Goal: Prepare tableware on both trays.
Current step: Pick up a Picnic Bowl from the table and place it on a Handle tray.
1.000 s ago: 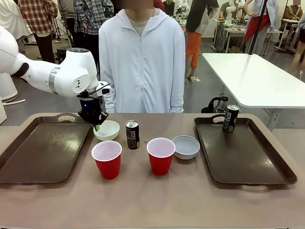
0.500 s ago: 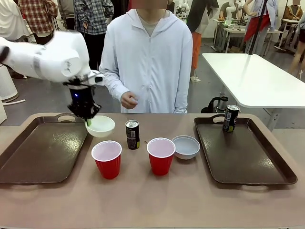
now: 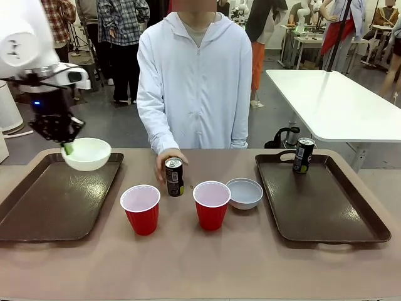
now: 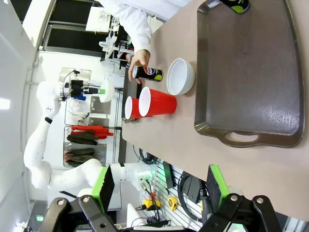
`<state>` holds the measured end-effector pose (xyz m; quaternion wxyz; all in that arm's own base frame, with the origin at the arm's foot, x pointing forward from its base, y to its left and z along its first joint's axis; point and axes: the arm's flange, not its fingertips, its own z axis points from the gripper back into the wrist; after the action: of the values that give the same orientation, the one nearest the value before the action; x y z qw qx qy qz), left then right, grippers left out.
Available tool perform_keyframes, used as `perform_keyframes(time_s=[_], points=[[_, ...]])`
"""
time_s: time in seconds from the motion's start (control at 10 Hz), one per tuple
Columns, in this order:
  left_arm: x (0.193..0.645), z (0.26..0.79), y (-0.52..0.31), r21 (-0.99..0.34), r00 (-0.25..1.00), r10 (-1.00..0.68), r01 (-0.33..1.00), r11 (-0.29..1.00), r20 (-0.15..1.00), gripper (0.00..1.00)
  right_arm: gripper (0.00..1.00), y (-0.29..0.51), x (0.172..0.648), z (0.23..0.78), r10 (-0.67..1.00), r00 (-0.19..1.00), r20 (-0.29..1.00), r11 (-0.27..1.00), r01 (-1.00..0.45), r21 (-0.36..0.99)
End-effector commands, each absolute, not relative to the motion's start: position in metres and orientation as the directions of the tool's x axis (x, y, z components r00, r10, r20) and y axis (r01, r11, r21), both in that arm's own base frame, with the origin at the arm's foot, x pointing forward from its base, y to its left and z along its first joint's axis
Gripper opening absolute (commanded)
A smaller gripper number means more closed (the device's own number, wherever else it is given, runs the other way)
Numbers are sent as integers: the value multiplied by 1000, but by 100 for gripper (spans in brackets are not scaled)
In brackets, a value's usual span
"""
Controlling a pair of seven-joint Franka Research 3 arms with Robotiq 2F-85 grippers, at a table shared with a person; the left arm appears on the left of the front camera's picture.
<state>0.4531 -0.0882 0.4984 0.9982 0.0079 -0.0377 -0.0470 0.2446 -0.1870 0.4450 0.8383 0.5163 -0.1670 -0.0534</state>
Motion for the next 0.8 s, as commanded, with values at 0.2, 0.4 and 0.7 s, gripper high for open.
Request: perform_keyframes(time_s=[0.2, 0.4, 0.7], points=[[461, 491, -13, -36, 994, -36, 40, 999, 108, 0, 100, -187, 245, 445, -263, 934, 242, 450, -103, 887], [476, 486, 21, -40, 992, 7, -2, 999, 122, 0, 100, -187, 245, 445, -263, 934, 242, 450, -103, 887], [476, 453, 26, -2, 998, -27, 27, 1000, 53, 0, 100, -187, 245, 445, -263, 934, 242, 450, -103, 887]])
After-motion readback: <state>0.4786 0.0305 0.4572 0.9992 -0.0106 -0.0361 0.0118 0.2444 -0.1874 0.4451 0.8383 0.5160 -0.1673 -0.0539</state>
